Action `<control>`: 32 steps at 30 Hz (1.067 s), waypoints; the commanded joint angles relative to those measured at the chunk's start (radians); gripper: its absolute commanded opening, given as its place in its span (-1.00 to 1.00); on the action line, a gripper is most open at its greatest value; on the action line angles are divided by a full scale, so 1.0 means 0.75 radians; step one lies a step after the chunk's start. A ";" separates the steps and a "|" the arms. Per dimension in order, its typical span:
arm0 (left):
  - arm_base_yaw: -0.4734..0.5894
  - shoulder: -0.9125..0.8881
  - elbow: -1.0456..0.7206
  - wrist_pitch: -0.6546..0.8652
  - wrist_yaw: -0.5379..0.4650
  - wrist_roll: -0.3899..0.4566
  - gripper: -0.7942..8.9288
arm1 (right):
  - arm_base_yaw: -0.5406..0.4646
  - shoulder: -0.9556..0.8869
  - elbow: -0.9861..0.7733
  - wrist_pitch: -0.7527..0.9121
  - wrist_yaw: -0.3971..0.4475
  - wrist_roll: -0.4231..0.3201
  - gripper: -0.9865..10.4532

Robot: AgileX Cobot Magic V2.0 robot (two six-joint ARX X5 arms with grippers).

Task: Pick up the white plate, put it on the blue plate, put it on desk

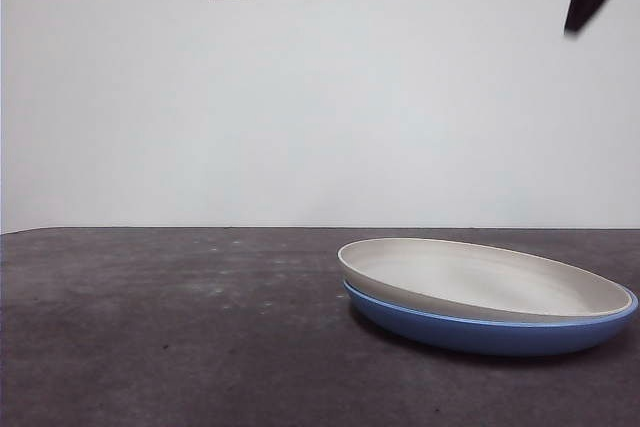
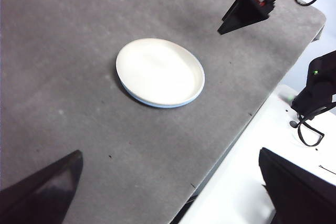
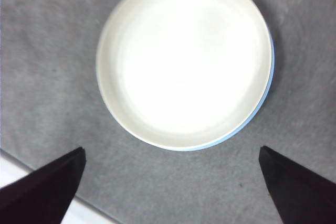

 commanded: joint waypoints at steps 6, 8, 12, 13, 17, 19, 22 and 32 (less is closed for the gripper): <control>-0.005 -0.080 -0.061 0.037 -0.002 -0.118 0.45 | -0.068 0.151 -0.180 0.207 -0.072 0.039 0.26; -0.005 -0.095 -0.067 0.042 -0.002 -0.128 0.45 | -0.095 0.199 -0.184 0.236 -0.071 0.035 0.26; -0.005 -0.111 -0.068 0.042 -0.002 -0.142 0.45 | -0.158 0.311 -0.184 0.331 -0.127 0.029 0.26; -0.005 -0.113 -0.068 0.042 -0.002 -0.143 0.45 | -0.170 0.340 -0.184 0.361 -0.160 0.030 0.26; -0.005 -0.114 -0.068 0.042 -0.002 -0.144 0.45 | -0.192 0.447 -0.183 0.441 -0.204 0.031 0.26; -0.005 -0.114 -0.068 0.043 -0.002 -0.144 0.45 | -0.192 0.503 -0.183 0.470 -0.207 0.028 0.26; -0.005 -0.114 -0.068 0.043 -0.002 -0.144 0.45 | -0.191 0.571 -0.183 0.524 -0.208 0.029 0.26; -0.005 -0.114 -0.068 0.037 -0.002 -0.145 0.45 | -0.191 0.647 -0.183 0.611 -0.207 0.025 -0.10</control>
